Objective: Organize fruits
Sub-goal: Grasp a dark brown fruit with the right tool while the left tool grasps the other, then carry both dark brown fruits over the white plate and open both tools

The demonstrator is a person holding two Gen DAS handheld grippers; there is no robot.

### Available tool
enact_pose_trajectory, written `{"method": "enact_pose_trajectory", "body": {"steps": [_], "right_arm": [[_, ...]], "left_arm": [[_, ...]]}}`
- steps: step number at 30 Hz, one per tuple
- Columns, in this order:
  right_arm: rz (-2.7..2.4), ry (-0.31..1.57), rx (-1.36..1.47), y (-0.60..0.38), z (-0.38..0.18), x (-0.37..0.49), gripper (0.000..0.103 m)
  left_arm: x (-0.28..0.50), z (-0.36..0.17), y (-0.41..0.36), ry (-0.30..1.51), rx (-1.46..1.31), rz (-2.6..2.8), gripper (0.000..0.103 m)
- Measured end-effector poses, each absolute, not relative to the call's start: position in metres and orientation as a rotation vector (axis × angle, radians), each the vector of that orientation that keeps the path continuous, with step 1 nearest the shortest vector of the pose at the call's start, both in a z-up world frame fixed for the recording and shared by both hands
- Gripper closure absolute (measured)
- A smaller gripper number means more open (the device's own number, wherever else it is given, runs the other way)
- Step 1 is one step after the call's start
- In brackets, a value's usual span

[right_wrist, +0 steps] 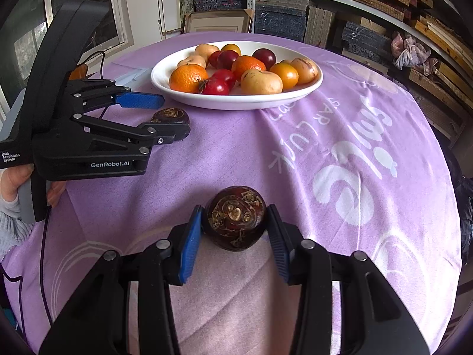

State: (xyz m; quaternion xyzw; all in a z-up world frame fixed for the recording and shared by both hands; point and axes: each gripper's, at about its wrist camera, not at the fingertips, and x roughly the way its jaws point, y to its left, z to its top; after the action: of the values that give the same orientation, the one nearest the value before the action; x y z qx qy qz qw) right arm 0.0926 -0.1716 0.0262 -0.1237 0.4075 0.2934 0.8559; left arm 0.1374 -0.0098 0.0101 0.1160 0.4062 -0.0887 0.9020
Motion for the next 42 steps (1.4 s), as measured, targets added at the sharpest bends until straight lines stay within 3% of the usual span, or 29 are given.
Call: {"method": "enact_pose_trajectory", "body": {"steps": [4, 27, 35, 37, 39, 41, 42], "right_arm": [[0.617, 0.857, -0.26, -0.172, 0.026, 0.093, 0.06], [0.628, 0.856, -0.251, -0.172, 0.026, 0.093, 0.061], [0.624, 0.758, -0.235, -0.173, 0.041, 0.078, 0.061], [0.625, 0.715, -0.203, -0.176, 0.053, 0.075, 0.061], [0.628, 0.691, -0.157, -0.181, 0.067, 0.077, 0.061], [0.608, 0.663, -0.142, -0.184, 0.082, 0.079, 0.061], [0.604, 0.656, -0.145, -0.184, 0.089, 0.081, 0.061]], "left_arm": [[0.137, 0.009, -0.009, 0.841, 0.242, -0.191, 0.058], [0.096, 0.013, 0.022, 0.832, 0.171, -0.193, 0.058], [0.074, 0.009, 0.044, 0.858, 0.177, -0.151, 0.058], [0.073, 0.008, 0.046, 0.868, 0.172, -0.151, 0.056], [0.073, 0.008, 0.049, 0.872, 0.165, -0.126, 0.047], [0.076, 0.007, 0.058, 0.889, 0.13, -0.098, 0.027], [0.079, 0.006, 0.065, 0.903, 0.081, -0.121, 0.027]]}}
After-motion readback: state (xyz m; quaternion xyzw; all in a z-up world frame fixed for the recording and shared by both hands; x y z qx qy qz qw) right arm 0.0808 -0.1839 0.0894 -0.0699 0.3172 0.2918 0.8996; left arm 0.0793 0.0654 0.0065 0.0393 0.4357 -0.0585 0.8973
